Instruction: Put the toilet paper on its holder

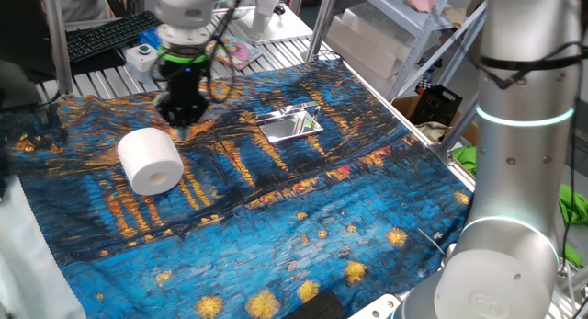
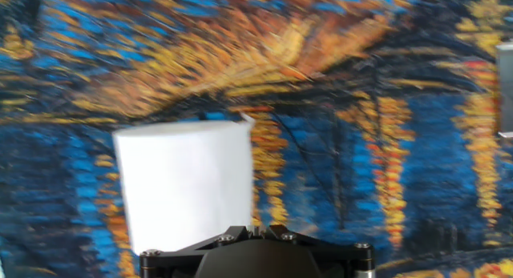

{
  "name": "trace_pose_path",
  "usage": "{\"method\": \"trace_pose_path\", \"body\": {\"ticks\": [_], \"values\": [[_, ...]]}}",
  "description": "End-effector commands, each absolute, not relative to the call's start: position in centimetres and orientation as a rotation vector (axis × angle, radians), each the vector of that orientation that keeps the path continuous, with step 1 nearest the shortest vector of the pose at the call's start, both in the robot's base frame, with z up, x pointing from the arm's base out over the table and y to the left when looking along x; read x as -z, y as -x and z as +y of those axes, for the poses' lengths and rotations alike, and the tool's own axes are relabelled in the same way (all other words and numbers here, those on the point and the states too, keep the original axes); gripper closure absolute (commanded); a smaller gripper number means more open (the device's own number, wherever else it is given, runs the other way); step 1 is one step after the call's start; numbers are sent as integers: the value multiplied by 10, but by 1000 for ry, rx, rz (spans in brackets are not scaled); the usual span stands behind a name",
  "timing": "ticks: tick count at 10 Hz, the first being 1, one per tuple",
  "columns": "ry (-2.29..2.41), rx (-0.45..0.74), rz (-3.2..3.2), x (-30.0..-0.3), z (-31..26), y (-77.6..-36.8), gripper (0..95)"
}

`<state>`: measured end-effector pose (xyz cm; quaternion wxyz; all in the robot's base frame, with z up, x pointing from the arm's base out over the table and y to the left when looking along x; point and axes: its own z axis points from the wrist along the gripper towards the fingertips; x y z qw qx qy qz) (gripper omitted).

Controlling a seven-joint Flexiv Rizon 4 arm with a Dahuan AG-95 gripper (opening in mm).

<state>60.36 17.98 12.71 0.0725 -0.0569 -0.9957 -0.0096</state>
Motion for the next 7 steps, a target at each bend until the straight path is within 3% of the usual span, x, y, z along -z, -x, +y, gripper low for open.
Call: {"method": "trace_pose_path", "body": {"ticks": [1, 7], "values": [[175, 33, -2995, -126, 189, -609, 950], [97, 26, -3005, -124, 212, -624, 950]]}}
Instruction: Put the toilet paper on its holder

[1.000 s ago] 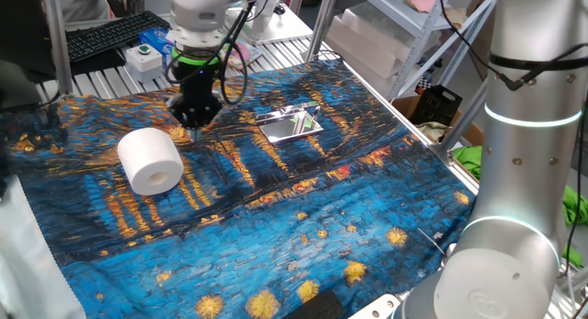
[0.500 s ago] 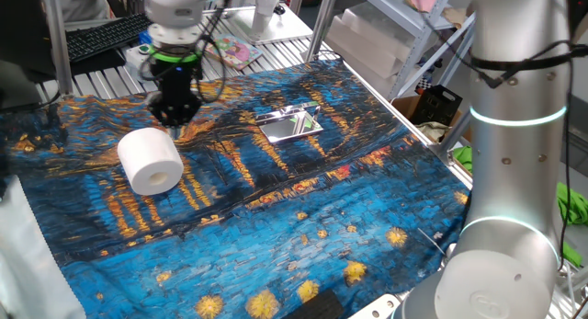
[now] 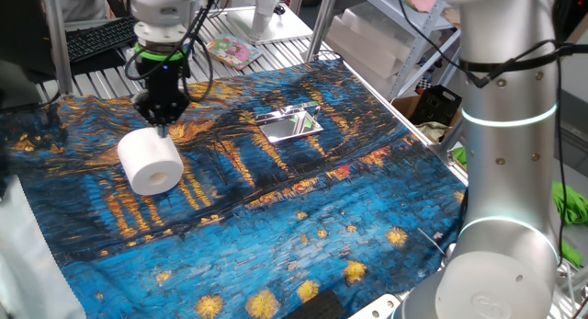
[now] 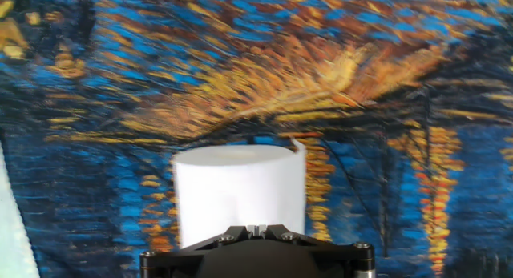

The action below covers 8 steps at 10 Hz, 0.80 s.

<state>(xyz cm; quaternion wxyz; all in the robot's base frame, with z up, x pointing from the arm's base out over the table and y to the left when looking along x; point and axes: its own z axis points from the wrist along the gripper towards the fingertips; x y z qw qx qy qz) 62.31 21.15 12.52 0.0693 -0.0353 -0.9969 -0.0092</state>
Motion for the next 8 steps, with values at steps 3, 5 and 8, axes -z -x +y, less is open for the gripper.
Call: {"method": "trace_pose_path", "body": {"ticks": [3, 5, 8], "values": [[19, 10, -3007, -122, 213, -627, 950], [33, 22, -3007, -124, 212, -627, 950], [-12, -8, -3002, -126, 212, -627, 950]]}}
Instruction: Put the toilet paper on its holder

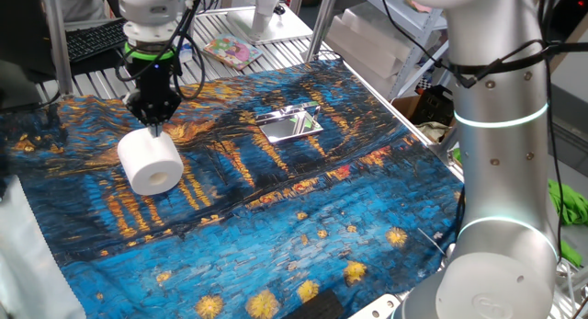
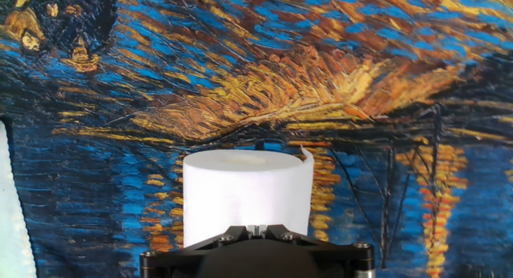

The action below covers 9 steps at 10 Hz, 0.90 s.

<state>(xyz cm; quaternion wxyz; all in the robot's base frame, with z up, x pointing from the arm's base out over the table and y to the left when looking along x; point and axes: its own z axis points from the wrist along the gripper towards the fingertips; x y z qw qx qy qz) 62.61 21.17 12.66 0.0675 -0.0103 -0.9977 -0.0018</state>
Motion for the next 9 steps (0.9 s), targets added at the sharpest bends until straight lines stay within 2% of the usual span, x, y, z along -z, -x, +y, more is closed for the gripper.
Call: {"method": "trace_pose_path", "body": {"ticks": [1, 9], "values": [[-54, -11, -3001, -126, 212, -627, 950], [-101, -42, -3007, -126, 212, -627, 950]]}}
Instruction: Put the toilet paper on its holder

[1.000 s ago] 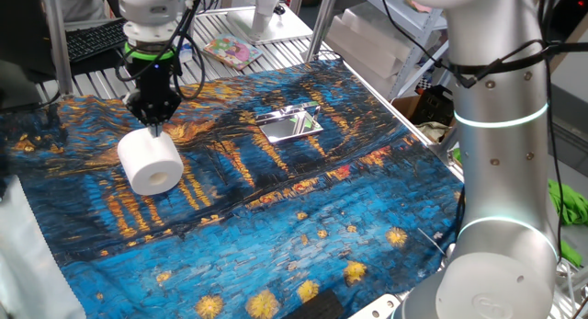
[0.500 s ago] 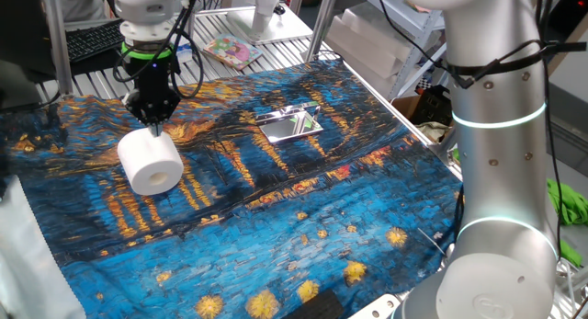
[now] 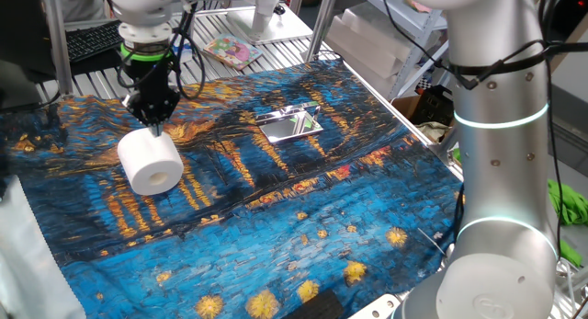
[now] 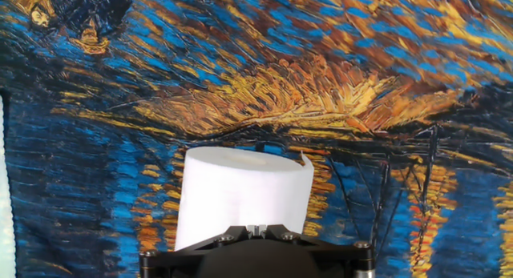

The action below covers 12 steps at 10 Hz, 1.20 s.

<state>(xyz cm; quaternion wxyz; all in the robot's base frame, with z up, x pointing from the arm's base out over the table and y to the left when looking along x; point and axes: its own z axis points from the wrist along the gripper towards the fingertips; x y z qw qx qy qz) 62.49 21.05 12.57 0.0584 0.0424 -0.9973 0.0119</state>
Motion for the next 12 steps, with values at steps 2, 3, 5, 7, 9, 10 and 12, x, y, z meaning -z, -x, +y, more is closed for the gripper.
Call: {"method": "trace_pose_path", "body": {"ticks": [2, 3, 5, 7, 9, 10, 12], "values": [[-56, -27, -3010, -125, 214, -629, 950], [-39, -24, -3010, -123, 215, -632, 950], [-23, -14, -3009, -122, 217, -637, 950], [-4, -20, -3008, -122, 222, -642, 950], [-12, -26, -3009, -123, 226, -644, 950], [-9, -21, -3010, -123, 228, -644, 950], [11, -20, -3012, -122, 230, -646, 950]]}}
